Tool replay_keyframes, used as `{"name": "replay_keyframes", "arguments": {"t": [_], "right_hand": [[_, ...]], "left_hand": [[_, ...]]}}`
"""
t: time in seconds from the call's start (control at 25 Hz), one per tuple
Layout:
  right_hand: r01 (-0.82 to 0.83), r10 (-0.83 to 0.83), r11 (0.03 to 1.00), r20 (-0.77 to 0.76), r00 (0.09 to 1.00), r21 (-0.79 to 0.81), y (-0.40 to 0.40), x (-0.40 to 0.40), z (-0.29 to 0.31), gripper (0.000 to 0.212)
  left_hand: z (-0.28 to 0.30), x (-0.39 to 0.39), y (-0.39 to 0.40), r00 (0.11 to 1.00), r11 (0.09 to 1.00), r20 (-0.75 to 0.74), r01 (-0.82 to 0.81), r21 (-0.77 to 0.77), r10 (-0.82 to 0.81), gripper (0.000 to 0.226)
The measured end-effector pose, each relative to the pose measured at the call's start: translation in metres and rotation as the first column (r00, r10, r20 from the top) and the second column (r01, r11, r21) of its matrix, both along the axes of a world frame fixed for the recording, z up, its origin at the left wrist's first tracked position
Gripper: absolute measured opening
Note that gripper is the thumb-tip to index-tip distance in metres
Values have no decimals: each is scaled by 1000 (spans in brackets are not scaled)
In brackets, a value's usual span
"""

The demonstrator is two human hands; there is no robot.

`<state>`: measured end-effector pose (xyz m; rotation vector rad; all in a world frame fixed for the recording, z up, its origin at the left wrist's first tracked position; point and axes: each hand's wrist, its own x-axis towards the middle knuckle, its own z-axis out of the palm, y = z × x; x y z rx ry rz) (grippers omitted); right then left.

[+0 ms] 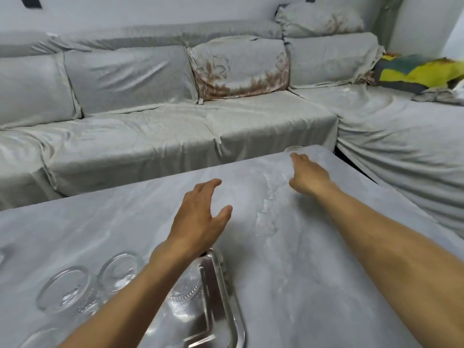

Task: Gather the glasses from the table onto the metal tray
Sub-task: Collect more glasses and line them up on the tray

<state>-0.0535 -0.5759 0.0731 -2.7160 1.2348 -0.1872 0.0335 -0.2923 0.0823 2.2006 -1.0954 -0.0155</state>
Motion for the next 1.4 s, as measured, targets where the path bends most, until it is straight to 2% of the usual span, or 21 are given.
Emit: {"name": "replay_keyframes", "arguments": {"t": [0.08,0.16,0.2,0.28,0.36,0.44,0.52,0.56,0.64,0.76,0.8,0.88,0.92,0.96,1.0,1.04,1.08,1.12,1.16,1.2,1.4], "right_hand": [[47,-48,998,23,999,34,-7,4,-4,58],[104,-113,991,123,986,79,-8,0,-9,20],[117,-133,989,193,972,93,-8,-5,-17,12],[135,-161,986,373,914,94,2,-22,-26,21],[111,-110,993,495,862,28,26,-35,-18,24],[-52,21,998,562,827,39,68,-44,-9,20],[-266,17,936,724,690,231,121,-50,4,17],[-395,-74,839,798,598,374,147,-54,13,19],[-606,-328,535,806,493,589,201,-58,29,25],[-750,-531,130,684,500,649,272,-58,38,20],[-767,-566,34,645,514,641,291,-57,40,18],[-766,-576,-106,589,567,633,318,-56,38,18],[-733,-526,-85,594,608,675,328,-55,37,15],[-682,-427,35,628,651,730,336,-55,36,10],[-611,-274,261,664,696,748,341,-56,34,16],[-533,-99,527,671,735,662,346,-57,33,36],[-523,91,708,673,734,475,351,-58,33,54],[-569,265,766,659,704,300,358,-58,35,67],[-633,376,745,651,659,211,366,-58,36,75],[-667,412,720,656,632,190,373,-57,34,77],[-581,323,782,650,688,225,384,-54,9,65]], "left_hand": [[0,-4,-4,1000,999,10,9,-48,-8,56],[0,-9,-5,996,994,-90,-2,-105,-7,53],[2,-13,-2,986,989,-165,-21,-150,-4,50],[10,-22,9,967,977,-256,-57,-204,3,46],[18,-24,19,967,967,-251,-96,-238,34,42],[26,-31,36,955,956,-284,-155,-248,81,38],[30,-38,57,936,950,-339,-190,-248,99,39],[33,-42,69,925,954,-364,-202,-222,111,43],[38,-49,102,873,965,-477,-200,-169,98,56],[46,-58,154,714,913,-698,-249,-322,-51,64],[47,-58,169,692,877,-716,-289,-383,-85,62],[49,-57,193,710,823,-698,-340,-455,-92,57],[50,-56,205,733,807,-676,-353,-474,-76,54],[50,-55,215,759,795,-649,-365,-483,-46,51],[50,-53,223,783,788,-622,-377,-487,-10,49],[49,-50,229,805,789,-593,-380,-482,26,49],[48,-49,233,828,802,-559,-370,-469,55,49],[46,-48,235,851,821,-519,-350,-452,77,51],[43,-49,236,870,840,-483,-331,-430,96,52],[40,-51,236,883,857,-456,-319,-404,114,54],[21,-59,240,920,949,-387,-173,-264,60,63]]}}
